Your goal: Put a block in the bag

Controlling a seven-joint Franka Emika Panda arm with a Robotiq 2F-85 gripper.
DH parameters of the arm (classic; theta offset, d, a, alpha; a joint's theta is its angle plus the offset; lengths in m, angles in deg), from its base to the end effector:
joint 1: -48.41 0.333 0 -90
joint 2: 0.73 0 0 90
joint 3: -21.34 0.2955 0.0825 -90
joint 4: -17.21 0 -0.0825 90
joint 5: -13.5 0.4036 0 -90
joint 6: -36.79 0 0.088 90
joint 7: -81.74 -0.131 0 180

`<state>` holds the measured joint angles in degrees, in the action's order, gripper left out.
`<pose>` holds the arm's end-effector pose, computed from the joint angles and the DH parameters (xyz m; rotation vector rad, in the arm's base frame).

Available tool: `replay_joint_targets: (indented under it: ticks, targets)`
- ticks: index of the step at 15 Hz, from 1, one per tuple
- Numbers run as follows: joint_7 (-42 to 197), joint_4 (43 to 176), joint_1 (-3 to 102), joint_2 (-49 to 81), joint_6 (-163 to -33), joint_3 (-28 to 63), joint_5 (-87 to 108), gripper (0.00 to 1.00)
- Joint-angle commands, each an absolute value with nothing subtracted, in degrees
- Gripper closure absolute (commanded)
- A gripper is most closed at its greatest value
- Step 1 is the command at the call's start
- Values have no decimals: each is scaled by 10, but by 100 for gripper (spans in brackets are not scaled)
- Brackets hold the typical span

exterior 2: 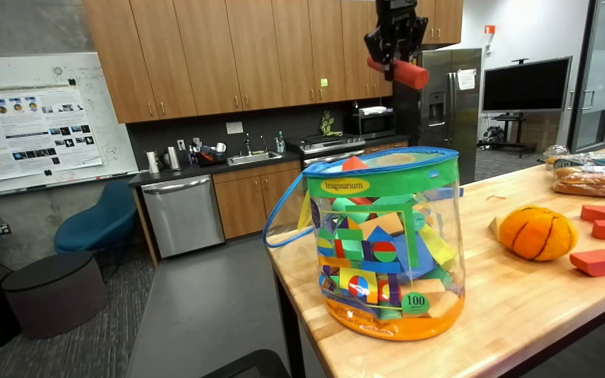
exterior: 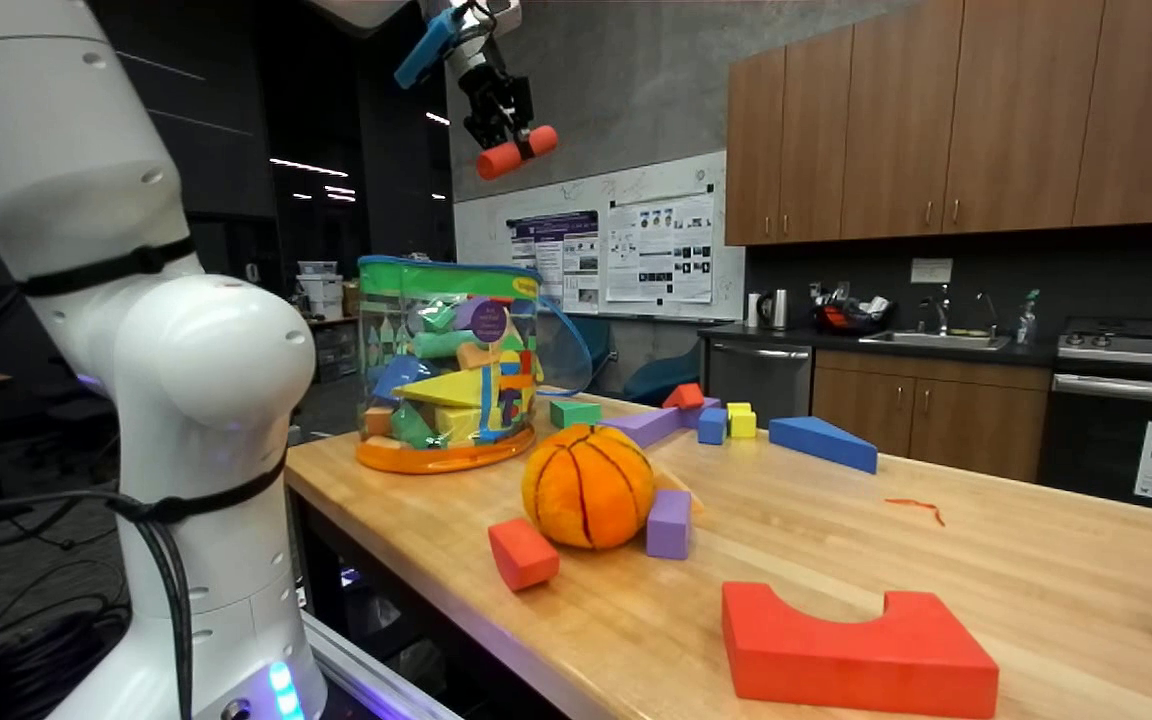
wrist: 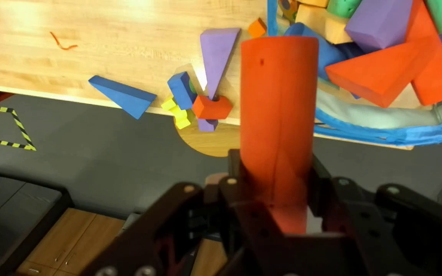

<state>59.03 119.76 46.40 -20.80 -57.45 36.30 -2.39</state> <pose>0.4716 0.0962 0.6643 2.8081 -0.2582 0.4208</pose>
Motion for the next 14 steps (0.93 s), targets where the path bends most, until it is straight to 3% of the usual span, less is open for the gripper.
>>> replay_joint_targets:
  ticks: [1,8,14]
  targets:
    - [548,1181,489,-170,-535,390,-61,86]
    - [415,1197,550,-98,-496,426,-36,86]
    - [320,1224,587,-73,-521,405,91,86]
